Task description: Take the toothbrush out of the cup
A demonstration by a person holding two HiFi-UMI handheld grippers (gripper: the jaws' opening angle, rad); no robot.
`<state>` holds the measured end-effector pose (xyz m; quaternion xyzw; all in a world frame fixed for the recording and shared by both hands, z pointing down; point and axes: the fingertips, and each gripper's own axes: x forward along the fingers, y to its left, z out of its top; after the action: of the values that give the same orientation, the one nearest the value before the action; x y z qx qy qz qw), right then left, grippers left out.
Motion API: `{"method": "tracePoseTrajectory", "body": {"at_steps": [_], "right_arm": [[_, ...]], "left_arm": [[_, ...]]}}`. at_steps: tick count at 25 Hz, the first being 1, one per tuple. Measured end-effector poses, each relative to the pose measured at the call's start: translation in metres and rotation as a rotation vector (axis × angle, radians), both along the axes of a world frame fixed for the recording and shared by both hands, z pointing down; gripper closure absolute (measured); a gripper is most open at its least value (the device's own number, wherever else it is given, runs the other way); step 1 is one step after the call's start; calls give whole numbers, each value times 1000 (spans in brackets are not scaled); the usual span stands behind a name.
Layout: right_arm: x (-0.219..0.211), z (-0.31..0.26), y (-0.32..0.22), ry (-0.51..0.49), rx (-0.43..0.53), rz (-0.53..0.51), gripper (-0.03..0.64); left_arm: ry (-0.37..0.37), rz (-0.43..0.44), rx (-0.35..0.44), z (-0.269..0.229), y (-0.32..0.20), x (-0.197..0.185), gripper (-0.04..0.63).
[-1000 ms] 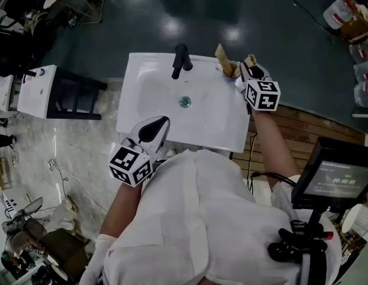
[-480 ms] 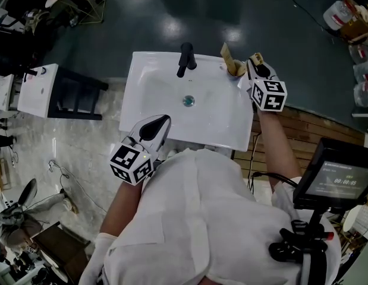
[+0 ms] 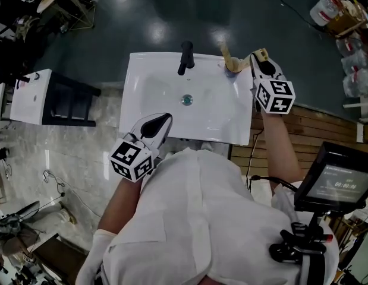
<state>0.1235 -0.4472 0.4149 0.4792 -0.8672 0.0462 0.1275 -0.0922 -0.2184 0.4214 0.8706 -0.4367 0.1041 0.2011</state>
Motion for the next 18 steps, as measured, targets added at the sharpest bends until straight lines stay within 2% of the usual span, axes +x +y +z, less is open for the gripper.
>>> {"method": "tracePoseTrajectory", "body": {"at_steps": [7, 18], "right_arm": [[6, -25, 17, 34, 24, 10, 574], [-22, -43, 121, 56, 4, 73, 574]], "left_arm": [[20, 32, 1, 4, -7, -3, 589], [31, 157, 30, 3, 32, -37, 589]]}}
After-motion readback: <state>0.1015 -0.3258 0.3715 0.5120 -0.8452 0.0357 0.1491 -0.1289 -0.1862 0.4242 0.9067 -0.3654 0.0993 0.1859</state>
